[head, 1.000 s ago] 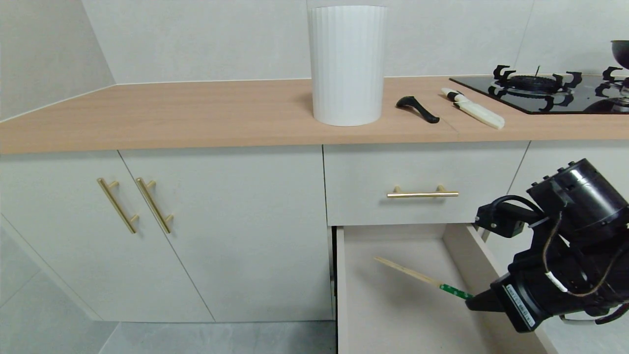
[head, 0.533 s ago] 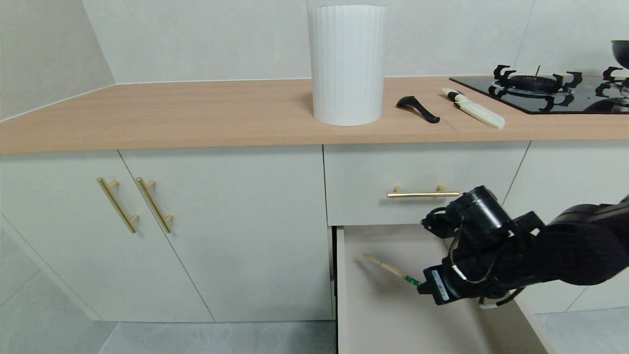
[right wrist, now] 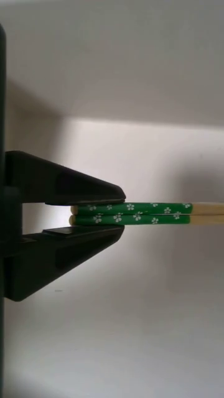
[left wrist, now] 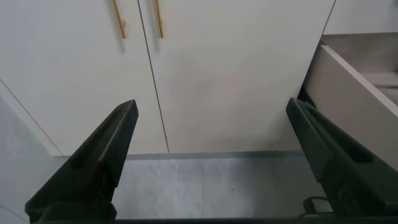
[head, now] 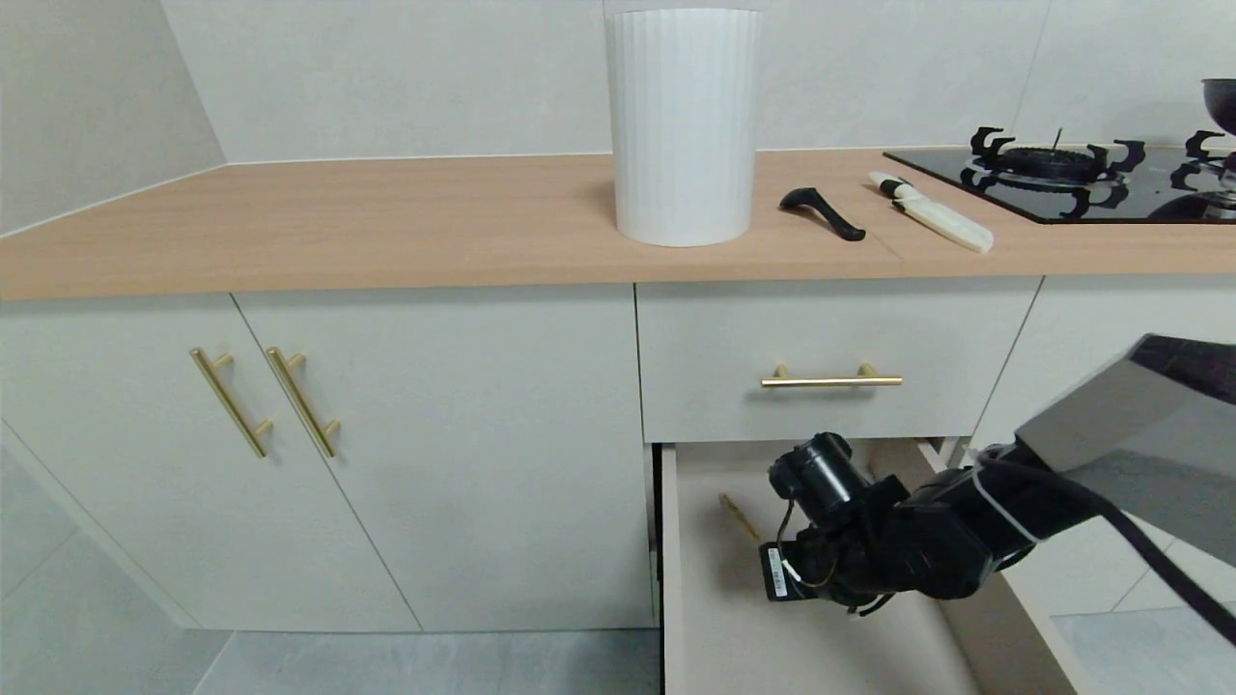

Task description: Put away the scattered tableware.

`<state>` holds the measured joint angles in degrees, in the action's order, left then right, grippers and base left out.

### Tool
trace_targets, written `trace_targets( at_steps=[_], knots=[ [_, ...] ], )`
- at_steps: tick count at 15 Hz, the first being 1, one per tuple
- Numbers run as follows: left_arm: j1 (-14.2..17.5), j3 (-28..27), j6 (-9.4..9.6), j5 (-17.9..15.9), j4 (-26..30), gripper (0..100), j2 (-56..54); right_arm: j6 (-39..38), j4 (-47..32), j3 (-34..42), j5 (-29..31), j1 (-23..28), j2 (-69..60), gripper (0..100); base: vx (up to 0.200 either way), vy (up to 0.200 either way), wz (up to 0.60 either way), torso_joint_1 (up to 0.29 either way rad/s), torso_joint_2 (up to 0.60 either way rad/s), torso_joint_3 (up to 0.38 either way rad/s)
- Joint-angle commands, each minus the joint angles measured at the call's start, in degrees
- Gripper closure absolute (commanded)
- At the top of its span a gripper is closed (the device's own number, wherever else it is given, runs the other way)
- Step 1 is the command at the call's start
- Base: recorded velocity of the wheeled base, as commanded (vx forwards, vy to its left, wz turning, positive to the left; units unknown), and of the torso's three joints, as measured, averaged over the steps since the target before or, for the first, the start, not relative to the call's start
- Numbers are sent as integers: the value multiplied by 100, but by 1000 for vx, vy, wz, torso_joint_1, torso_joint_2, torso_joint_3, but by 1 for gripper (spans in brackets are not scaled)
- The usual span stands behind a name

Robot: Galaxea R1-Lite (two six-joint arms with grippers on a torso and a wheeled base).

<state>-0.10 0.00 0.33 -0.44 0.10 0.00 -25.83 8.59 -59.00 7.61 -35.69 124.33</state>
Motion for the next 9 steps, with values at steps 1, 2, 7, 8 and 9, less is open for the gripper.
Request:
trace_targets(
  at_steps=[1, 2, 7, 8, 9],
  knots=[
    [1, 0, 2, 0, -1, 0, 9, -1, 99, 29, 83, -34, 487, 100, 0, 0, 0, 0, 0, 0],
    [1, 0, 2, 0, -1, 0, 9, -1, 116, -6, 92, -34, 680, 100, 0, 0, 0, 0, 0, 0],
    [1, 0, 2, 0, -1, 0, 9, -1, 204, -6, 127, -34, 865, 100, 0, 0, 0, 0, 0, 0],
    [1, 0, 2, 0, -1, 0, 9, -1, 204, -15, 136, -34, 865, 100, 0, 0, 0, 0, 0, 0],
    [1, 0, 2, 0, -1, 0, 9, -1, 204, -15, 136, -34, 856, 100, 0, 0, 0, 0, 0, 0]
  ],
)
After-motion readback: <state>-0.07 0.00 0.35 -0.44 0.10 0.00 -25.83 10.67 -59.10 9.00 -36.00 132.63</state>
